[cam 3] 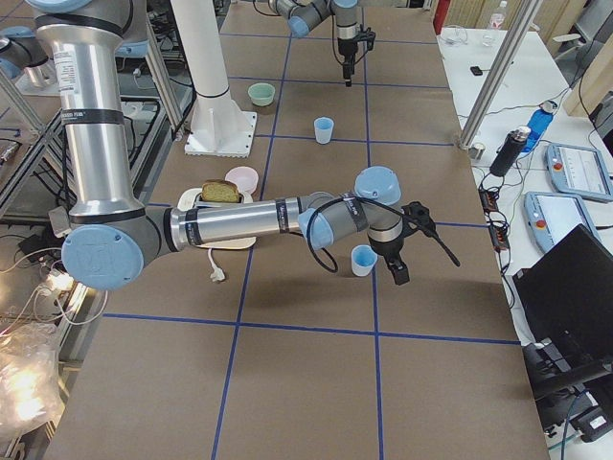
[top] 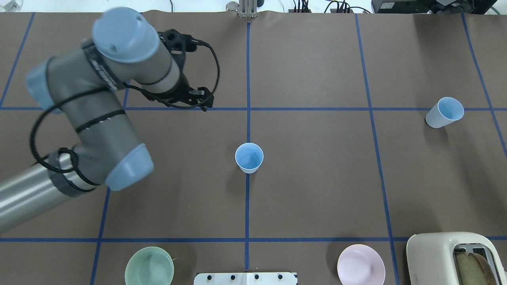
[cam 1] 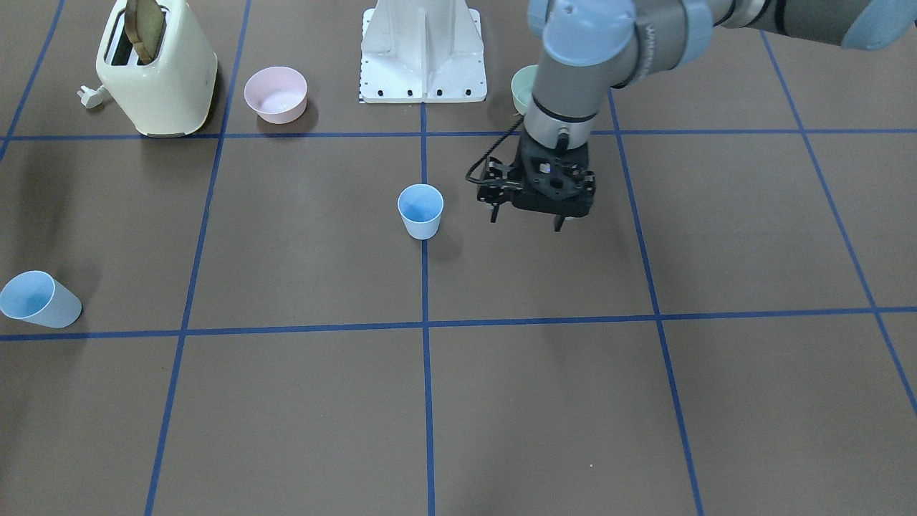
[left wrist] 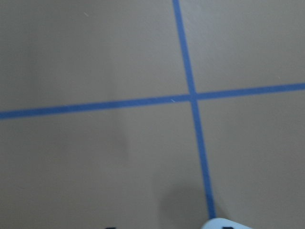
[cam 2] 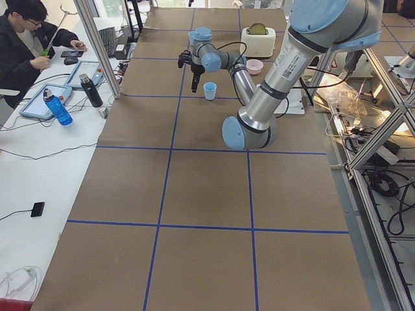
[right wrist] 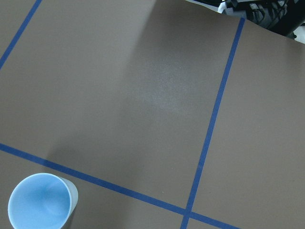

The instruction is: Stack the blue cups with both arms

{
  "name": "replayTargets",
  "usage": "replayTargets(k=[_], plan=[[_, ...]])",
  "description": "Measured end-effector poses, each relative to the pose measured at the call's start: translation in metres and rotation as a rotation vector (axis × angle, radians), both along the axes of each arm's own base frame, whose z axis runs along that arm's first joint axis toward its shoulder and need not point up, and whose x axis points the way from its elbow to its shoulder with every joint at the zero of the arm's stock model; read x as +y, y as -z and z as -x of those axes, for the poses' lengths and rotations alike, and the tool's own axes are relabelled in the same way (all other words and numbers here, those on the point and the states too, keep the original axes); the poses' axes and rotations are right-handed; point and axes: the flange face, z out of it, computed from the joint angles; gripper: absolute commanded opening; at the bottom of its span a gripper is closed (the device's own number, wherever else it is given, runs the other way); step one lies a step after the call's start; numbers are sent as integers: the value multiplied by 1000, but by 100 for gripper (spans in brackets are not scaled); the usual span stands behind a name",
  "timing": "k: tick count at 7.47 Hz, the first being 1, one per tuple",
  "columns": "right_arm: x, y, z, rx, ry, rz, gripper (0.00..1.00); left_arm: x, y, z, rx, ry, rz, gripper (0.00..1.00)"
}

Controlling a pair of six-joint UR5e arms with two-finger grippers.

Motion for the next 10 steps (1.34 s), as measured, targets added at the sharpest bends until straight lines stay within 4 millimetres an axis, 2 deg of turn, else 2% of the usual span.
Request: replayTargets(k=[1,2,4,5,6,7,8,9,10], plan=[[-2,7,16,-5,27,-11,100,-25,-30,57,-23,-45,-39,99],[-2,10,29,-16,54,-13,100,-49,-69,118,-53,-85,-74,99],[0,6,55,-35,108,8,100,-89,-161,249,-137,-144,-106,99],[1,-1,71,-34,138,22,100,-104,-204,314,-175,-161,-101,99],[0,-6,87,-31,167,32,100,-108,-245,371,-198,-168,-75,99],[-1,-7,102,-28,192,35,100,-99,-294,408,-201,-172,-16,99],[-4,-6,118,-25,216,36,100,-84,-350,431,-192,-175,64,99],[-10,-9,129,-21,231,43,100,-70,-388,446,-184,-168,115,99],[-18,-16,136,-16,237,54,100,-54,-416,454,-181,-160,136,99]])
